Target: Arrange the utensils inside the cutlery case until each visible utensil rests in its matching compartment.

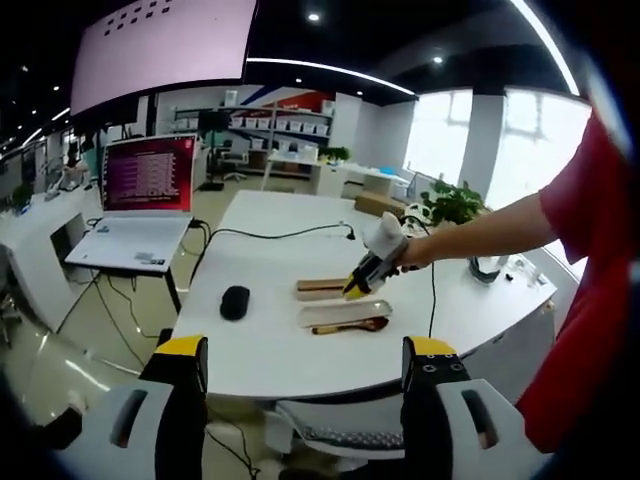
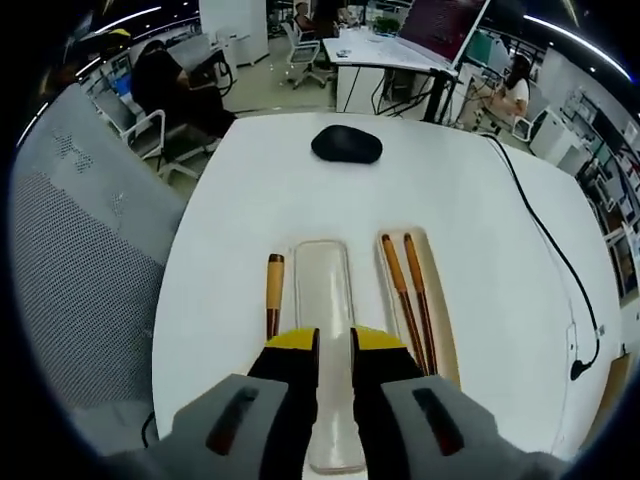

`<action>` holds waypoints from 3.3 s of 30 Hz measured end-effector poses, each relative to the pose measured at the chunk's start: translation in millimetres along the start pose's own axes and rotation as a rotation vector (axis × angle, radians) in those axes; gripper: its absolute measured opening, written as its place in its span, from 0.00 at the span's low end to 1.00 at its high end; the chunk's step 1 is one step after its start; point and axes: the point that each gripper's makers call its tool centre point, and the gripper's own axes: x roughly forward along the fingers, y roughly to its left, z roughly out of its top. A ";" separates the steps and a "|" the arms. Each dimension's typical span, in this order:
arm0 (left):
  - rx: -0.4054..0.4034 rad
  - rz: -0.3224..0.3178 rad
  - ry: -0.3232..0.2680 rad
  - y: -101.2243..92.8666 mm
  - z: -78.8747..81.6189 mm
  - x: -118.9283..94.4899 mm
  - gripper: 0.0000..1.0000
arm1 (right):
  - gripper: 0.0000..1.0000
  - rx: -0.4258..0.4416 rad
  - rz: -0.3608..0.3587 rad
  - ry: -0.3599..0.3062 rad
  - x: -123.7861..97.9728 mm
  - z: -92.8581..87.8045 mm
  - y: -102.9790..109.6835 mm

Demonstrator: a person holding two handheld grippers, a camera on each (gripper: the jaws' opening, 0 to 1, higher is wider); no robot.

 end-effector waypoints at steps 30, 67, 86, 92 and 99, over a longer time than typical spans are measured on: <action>0.020 -0.009 0.013 -5.7 0.0 3.0 0.81 | 0.09 0.012 0.061 0.026 30.5 -24.1 49.8; -0.001 0.004 0.030 2.5 -8.5 4.3 0.80 | 0.02 0.062 0.027 0.054 35.3 -31.5 48.1; 0.006 -0.005 0.034 0.2 -7.6 7.1 0.79 | 0.01 0.108 0.018 0.069 20.4 -23.9 37.5; 0.006 -0.008 0.034 0.0 -7.9 7.2 0.79 | 0.01 0.091 0.009 0.071 17.0 -22.2 29.0; -0.001 -0.007 0.032 0.8 -8.8 7.2 0.79 | 0.01 0.094 0.005 0.077 14.6 -23.0 21.3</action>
